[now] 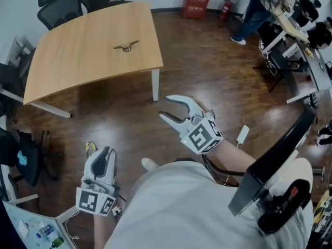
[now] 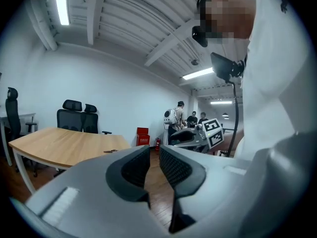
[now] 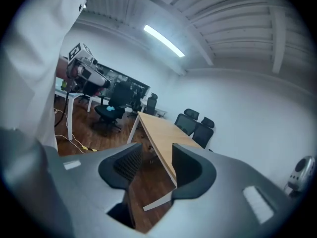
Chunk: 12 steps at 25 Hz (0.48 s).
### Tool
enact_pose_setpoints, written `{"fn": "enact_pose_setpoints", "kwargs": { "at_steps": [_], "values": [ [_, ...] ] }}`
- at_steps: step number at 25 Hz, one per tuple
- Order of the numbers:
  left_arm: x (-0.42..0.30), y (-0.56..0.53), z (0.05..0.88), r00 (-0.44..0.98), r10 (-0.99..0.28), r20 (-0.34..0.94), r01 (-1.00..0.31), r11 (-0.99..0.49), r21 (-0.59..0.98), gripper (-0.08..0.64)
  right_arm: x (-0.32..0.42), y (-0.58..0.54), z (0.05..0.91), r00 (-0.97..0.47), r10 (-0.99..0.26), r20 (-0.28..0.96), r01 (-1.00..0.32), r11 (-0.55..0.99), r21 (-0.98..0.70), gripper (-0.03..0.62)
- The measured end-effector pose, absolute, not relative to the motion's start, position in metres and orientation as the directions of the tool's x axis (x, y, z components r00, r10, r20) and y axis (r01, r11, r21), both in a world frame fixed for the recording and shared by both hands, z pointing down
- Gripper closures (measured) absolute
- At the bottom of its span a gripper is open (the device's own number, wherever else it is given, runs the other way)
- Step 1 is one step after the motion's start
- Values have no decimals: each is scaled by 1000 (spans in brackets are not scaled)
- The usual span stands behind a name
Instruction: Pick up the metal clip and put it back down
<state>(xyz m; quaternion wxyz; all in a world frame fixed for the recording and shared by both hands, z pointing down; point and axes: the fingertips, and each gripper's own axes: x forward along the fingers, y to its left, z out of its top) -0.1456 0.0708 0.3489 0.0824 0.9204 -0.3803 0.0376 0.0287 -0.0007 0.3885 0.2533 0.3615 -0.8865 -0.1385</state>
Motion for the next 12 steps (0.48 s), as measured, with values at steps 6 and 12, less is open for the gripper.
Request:
{"fn": "enact_pose_setpoints", "kwargs": {
  "at_steps": [6, 12],
  "values": [
    [-89, 101, 345, 736, -664, 128, -676, -728, 114, 511, 72, 59, 366, -616, -726, 306, -593, 683, 426, 400],
    [-26, 140, 346, 784, -606, 131, -620, -776, 120, 511, 123, 115, 361, -583, -756, 298, -623, 651, 434, 407]
  ]
}}
